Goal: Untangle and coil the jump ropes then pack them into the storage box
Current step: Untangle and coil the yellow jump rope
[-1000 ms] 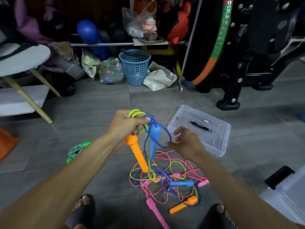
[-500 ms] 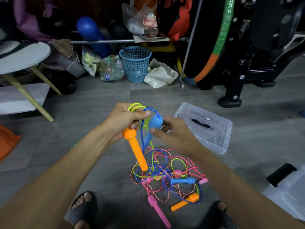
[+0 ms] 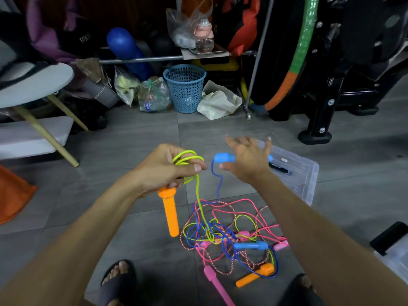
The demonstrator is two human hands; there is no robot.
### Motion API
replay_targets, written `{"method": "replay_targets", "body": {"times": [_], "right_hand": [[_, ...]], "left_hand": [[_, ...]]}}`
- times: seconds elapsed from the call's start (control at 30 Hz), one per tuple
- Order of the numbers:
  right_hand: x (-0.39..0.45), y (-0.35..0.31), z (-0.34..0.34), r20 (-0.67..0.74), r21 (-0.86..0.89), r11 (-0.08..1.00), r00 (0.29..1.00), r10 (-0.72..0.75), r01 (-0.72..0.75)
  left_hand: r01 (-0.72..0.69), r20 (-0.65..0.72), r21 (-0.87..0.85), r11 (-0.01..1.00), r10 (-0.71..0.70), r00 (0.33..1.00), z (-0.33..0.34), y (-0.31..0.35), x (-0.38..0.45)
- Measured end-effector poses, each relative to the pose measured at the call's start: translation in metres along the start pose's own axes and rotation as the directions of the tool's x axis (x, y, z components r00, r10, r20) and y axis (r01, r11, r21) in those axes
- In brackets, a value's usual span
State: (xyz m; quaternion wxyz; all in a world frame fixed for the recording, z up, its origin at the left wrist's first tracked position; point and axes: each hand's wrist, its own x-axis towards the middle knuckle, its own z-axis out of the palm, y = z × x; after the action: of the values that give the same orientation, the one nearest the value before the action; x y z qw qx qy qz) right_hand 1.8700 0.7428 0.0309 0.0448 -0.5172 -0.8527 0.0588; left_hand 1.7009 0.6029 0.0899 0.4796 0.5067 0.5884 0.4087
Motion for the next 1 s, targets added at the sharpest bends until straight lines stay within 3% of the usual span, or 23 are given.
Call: {"method": "replay_targets", "body": {"times": [0.03, 0.07, 0.1, 0.17, 0.2, 0.23, 0.3, 0.33, 0.43, 0.5, 0.57, 0.73, 0.9, 1.0], "right_hand": [[0.003, -0.007, 0.009, 0.025, 0.040, 0.998, 0.998, -0.058, 0.057], [0.005, -0.014, 0.014, 0.049, 0.203, 0.974, 0.993, -0.109, 0.097], [0.001, -0.023, 0.014, 0.085, 0.462, 0.881, 0.985, -0.153, 0.097], [-0.014, -0.042, 0.010, 0.225, 0.865, 0.496, 0.943, -0.246, -0.077], [-0.021, -0.050, 0.008, 0.297, 0.917, 0.355, 0.906, -0.302, -0.182], [-0.027, -0.055, 0.006, 0.366, 0.915, 0.307, 0.859, -0.358, -0.262], [-0.037, -0.055, 0.006, 0.453, 0.878, 0.368, 0.783, -0.426, -0.307], [-0.040, -0.048, 0.007, 0.464, 0.857, 0.431, 0.786, -0.410, -0.281], [-0.040, -0.010, 0.013, 0.407, 0.727, 0.678, 0.864, -0.298, -0.109], [-0.045, 0.010, 0.012, 0.346, 0.671, 0.740, 0.902, -0.258, -0.045], [-0.051, 0.018, 0.001, 0.257, 0.735, 0.676, 0.940, -0.223, -0.041], [-0.057, 0.010, -0.065, 0.045, 0.964, 0.265, 0.972, -0.230, 0.018], [-0.050, 0.025, -0.045, 0.034, 0.933, 0.357, 0.999, 0.038, -0.045], [-0.045, 0.029, -0.025, 0.010, 0.891, 0.453, 0.997, 0.075, -0.043]], "left_hand": [[0.000, 0.018, -0.002, 1.000, 0.000, 1.000, 0.000, -0.001, 0.000], [0.001, 0.023, -0.007, 1.000, -0.001, 1.000, -0.001, -0.003, 0.000], [-0.001, 0.019, -0.018, 1.000, 0.001, 1.000, -0.002, -0.004, 0.002], [-0.020, 0.001, -0.057, 0.998, 0.020, 1.000, -0.004, -0.007, 0.005], [-0.034, -0.014, -0.082, 0.996, 0.033, 0.999, -0.005, -0.008, 0.007], [-0.046, -0.036, -0.111, 0.993, 0.043, 0.998, -0.005, -0.008, 0.008], [-0.065, -0.091, -0.169, 0.983, 0.050, 0.995, -0.008, -0.008, 0.009], [-0.067, -0.113, -0.197, 0.978, 0.045, 0.993, -0.010, -0.009, 0.009], [0.006, -0.114, -0.259, 0.966, -0.037, 0.993, -0.014, -0.012, 0.009], [0.083, -0.076, -0.185, 0.979, -0.099, 0.992, -0.014, -0.016, 0.005], [0.117, -0.031, -0.057, 0.992, -0.119, 0.992, -0.012, -0.021, 0.002], [0.166, 0.004, -0.005, 0.986, -0.166, 0.986, -0.009, -0.032, 0.001], [0.259, 0.186, -0.348, 0.901, -0.204, 0.961, 0.010, -0.025, -0.004], [0.249, 0.211, -0.518, 0.818, -0.160, 0.964, 0.014, -0.019, -0.005]]}}
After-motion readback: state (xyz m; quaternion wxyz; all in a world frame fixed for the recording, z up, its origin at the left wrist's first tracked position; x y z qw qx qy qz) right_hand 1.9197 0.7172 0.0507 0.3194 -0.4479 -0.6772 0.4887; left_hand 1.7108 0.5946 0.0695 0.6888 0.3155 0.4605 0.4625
